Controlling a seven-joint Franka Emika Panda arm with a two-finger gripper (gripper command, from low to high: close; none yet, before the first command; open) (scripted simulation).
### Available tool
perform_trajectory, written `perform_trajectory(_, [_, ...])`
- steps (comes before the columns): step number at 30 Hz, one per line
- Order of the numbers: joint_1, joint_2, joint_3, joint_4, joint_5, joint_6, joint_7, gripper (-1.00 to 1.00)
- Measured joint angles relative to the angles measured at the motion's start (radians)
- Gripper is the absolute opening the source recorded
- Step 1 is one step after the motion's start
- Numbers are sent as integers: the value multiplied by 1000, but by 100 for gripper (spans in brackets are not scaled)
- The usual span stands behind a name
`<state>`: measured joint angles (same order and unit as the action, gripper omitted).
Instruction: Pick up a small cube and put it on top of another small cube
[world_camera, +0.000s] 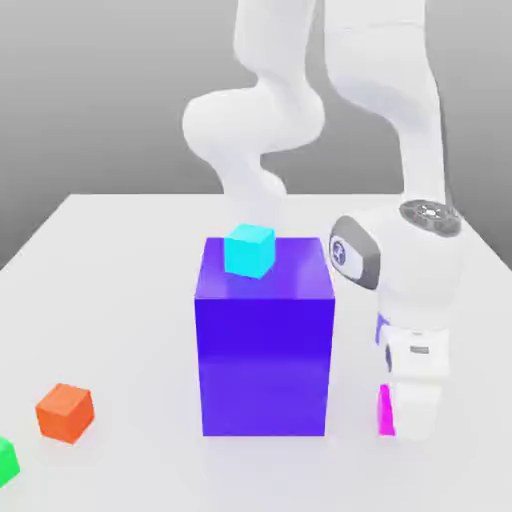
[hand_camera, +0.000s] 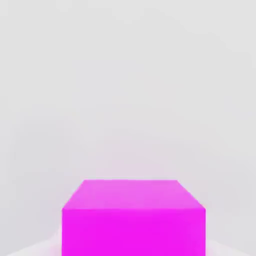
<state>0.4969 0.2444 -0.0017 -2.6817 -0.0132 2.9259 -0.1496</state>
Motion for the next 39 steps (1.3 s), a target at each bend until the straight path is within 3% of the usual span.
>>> perform_trajectory(3, [0,-104,8,-20,7,-87,-10,-100])
perform_trajectory(6, [25,-141,34,17,-56,-195,-98,-100])
perform_trajectory(18, [-49,8,-86,367,-419,-570,-513,-100])
perform_trajectory(39, [-610,90,-375,454,186,-458,-460,-100])
